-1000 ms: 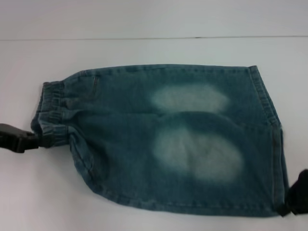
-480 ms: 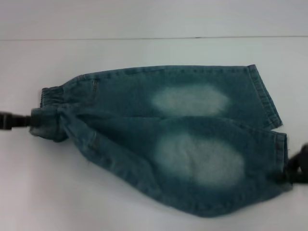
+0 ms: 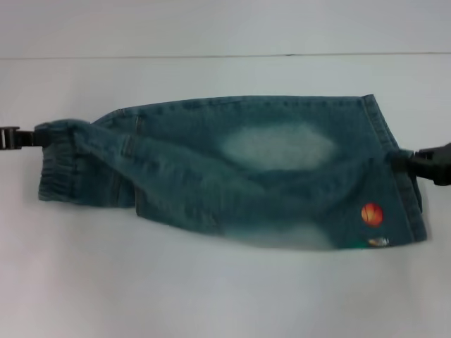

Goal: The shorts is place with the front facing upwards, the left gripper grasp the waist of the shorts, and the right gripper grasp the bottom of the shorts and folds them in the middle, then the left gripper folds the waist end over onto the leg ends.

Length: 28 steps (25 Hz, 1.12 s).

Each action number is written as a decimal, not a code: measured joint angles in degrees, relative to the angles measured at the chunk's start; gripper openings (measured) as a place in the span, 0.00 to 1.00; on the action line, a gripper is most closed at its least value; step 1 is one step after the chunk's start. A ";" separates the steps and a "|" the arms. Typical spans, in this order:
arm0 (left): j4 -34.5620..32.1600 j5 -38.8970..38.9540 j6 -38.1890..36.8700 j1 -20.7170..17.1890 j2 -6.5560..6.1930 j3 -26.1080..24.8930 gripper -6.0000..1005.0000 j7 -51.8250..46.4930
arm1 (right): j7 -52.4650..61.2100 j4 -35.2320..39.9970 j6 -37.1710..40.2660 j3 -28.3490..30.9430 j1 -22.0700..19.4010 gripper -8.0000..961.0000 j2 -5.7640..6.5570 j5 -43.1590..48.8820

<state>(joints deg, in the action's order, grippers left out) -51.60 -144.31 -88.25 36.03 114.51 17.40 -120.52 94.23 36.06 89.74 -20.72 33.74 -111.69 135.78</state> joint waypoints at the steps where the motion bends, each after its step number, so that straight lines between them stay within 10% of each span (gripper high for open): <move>1: 0.28 0.13 1.66 -0.05 0.21 0.05 0.02 0.00 | -0.49 -0.76 -2.22 0.07 -0.38 0.05 -0.27 -1.38; 16: 2.38 0.89 14.21 0.00 2.95 1.59 0.02 1.91 | -18.12 -7.94 -22.87 0.07 -1.82 0.05 -5.46 -22.75; 28: 1.44 3.43 19.54 0.32 4.49 8.07 0.02 1.89 | -22.24 -8.16 -31.03 -0.38 2.51 0.05 -6.37 -25.40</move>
<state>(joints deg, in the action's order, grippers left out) -50.15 -140.87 -68.71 36.35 119.00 25.47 -118.63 72.00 27.89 58.71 -21.10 36.25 -118.06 110.38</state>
